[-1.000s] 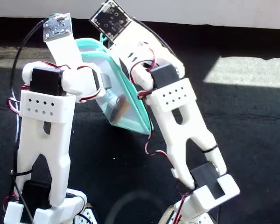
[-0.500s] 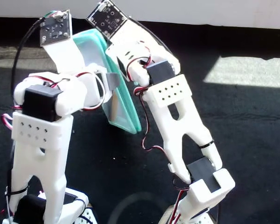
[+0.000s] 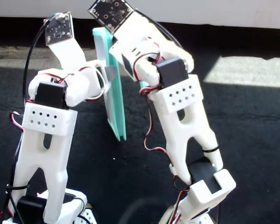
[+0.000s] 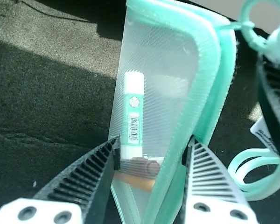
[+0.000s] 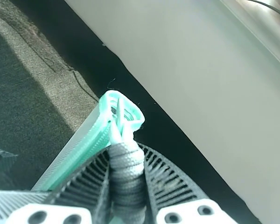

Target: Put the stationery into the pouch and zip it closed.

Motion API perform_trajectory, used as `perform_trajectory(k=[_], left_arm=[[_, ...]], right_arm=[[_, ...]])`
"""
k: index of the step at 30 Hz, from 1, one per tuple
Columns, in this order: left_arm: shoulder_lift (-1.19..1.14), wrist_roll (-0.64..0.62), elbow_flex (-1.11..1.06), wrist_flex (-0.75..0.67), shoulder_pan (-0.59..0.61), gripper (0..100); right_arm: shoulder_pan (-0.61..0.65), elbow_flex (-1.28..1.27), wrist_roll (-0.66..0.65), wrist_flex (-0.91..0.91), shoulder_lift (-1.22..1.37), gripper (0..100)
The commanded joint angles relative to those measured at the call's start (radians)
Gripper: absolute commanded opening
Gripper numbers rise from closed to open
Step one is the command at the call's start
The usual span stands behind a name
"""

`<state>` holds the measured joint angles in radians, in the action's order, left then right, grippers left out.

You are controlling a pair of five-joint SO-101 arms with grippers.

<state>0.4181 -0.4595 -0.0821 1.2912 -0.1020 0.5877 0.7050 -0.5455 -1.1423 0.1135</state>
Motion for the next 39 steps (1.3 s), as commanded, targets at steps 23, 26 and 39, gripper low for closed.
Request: perform_trajectory(k=[23,26,39], left_arm=[[0.024,-0.008,0.033,-0.126,-0.088,24],[0.024,0.032,-0.064,-0.192,-0.056,24],[0.035,0.054,-0.074,-0.094,0.048,24]], right_arm=[[0.001,0.088,-0.009,-0.002,-0.058,0.6],[-0.002,0.088,-0.009,-0.002,-0.058,0.6],[-0.004,0.09,-0.009,-0.002,-0.059,0.6]])
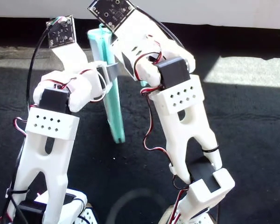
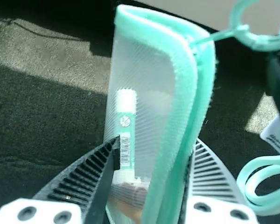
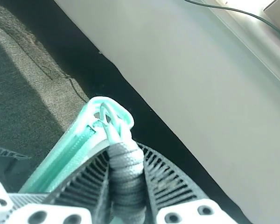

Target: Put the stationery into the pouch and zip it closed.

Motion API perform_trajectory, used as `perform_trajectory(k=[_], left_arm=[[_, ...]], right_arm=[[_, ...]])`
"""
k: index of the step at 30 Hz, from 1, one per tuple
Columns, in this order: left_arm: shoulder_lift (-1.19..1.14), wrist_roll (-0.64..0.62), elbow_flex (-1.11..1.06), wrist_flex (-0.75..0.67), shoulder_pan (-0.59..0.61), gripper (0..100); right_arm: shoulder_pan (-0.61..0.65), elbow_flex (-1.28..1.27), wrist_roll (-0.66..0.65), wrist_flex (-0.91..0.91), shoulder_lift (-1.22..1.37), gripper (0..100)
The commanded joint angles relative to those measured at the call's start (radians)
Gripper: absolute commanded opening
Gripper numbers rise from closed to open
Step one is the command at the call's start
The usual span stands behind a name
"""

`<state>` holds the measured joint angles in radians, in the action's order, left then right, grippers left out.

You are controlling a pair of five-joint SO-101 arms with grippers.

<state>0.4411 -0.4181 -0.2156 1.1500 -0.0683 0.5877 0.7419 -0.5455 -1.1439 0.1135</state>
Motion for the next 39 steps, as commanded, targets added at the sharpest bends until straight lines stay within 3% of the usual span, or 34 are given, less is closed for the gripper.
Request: perform_trajectory(k=[1,6,12,22,26,30,34,39], left_arm=[[0.012,0.009,0.084,0.055,0.015,24],[0.001,0.012,0.173,0.002,0.015,24],[-0.001,0.012,0.07,-0.143,0.012,24],[0.004,0.014,-0.041,-0.144,-0.002,23],[0.012,0.015,-0.054,-0.144,-0.001,14],[0.012,0.077,-0.058,-0.144,-0.002,0],[0.031,0.095,-0.05,-0.121,0.001,1],[0.176,0.308,-0.064,-0.101,-0.005,1]], right_arm=[[-0.004,0.058,-0.009,-0.001,-0.059,0.6],[0.002,0.119,-0.009,-0.056,-0.077,0.6],[-0.002,0.13,-0.009,-0.113,-0.081,0.6],[0.002,0.13,-0.009,-0.107,-0.081,0.6],[0.002,0.13,-0.006,-0.107,-0.081,0.6],[-0.001,0.13,-0.005,-0.107,-0.081,0.6],[-0.001,0.128,-0.005,-0.107,-0.076,0.6],[-0.028,0.122,-0.005,-0.105,-0.073,0.6]])
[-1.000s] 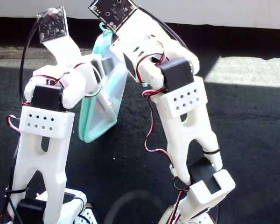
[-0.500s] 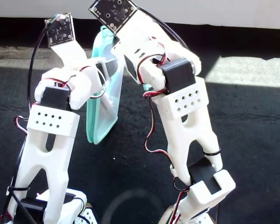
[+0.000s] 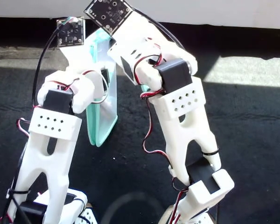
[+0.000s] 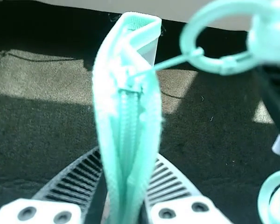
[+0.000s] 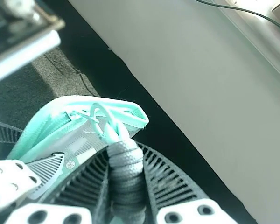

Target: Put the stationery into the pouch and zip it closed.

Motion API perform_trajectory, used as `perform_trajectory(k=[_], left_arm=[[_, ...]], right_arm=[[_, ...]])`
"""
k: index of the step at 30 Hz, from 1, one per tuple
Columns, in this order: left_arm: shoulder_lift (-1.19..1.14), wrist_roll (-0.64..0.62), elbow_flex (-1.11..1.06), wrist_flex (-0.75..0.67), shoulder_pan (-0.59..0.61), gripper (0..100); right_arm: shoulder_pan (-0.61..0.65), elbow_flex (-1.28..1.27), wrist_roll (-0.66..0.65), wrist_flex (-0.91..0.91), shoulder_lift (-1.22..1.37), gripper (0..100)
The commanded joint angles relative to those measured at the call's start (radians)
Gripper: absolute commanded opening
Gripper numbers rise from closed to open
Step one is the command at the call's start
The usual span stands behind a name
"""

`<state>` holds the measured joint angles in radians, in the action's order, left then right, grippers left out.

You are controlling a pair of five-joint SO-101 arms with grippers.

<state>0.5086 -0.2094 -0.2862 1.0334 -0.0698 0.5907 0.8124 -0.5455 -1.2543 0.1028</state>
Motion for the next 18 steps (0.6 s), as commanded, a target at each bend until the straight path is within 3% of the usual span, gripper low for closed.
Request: perform_trajectory(k=[1,6,18], left_arm=[[0.143,0.132,0.001,0.029,-0.002,1],[0.277,0.192,-0.045,0.107,-0.002,1],[0.496,0.193,-0.222,0.101,-0.002,1]], right_arm=[[-0.042,0.051,-0.005,0.005,-0.061,0.6],[-0.096,0.048,-0.005,0.005,-0.061,0.6],[-0.202,-0.038,-0.003,0.005,0.001,0.6]])
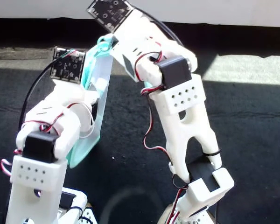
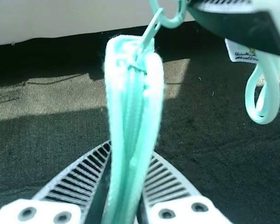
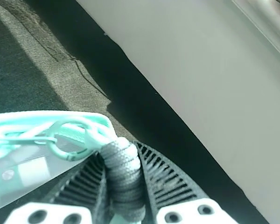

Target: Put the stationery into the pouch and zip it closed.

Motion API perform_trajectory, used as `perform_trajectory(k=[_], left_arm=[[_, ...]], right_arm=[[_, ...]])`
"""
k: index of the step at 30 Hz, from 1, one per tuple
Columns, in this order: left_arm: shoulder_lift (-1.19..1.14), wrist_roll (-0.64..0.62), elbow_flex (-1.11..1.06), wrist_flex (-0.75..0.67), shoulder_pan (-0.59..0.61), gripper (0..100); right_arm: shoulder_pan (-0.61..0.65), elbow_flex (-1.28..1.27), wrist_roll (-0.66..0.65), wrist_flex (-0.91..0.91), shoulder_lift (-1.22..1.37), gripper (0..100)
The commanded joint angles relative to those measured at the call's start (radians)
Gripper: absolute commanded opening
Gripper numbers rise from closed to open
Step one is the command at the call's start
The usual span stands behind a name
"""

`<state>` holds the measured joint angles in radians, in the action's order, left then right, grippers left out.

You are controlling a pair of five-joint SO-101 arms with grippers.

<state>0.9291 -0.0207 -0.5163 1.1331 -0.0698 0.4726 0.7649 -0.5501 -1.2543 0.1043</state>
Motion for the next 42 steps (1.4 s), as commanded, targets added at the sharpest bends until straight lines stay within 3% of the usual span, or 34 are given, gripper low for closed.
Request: perform_trajectory(k=[1,7,12,17,27,33,36,42], left_arm=[[0.087,0.005,0.008,0.002,-0.002,1],[0.105,0.002,0.008,0.009,-0.002,1],[0.111,-0.002,0.01,0.002,-0.002,1],[0.096,0.0,-0.031,-0.012,-0.002,1],[-0.025,0.0,-0.097,-0.379,0.002,1],[-0.117,-0.002,-0.219,-0.384,-0.002,2],[-0.136,-0.002,-0.282,-0.379,-0.001,7],[-0.005,-0.002,-0.311,-0.296,0.002,10]], right_arm=[[-0.09,0.013,0.002,0.005,0.01,0.6],[-0.097,0.01,0.005,0.004,0.044,0.6],[-0.088,0.008,0.13,-0.004,0.044,0.6],[0.001,0.021,0.15,-0.074,0.035,0.6],[0.102,0.108,0.153,-0.11,-0.093,0.6],[0.101,0.105,0.155,-0.2,-0.047,0.6],[0.101,0.105,0.157,-0.225,-0.007,0.6],[0.117,0.114,0.157,-0.231,-0.018,0.6]])
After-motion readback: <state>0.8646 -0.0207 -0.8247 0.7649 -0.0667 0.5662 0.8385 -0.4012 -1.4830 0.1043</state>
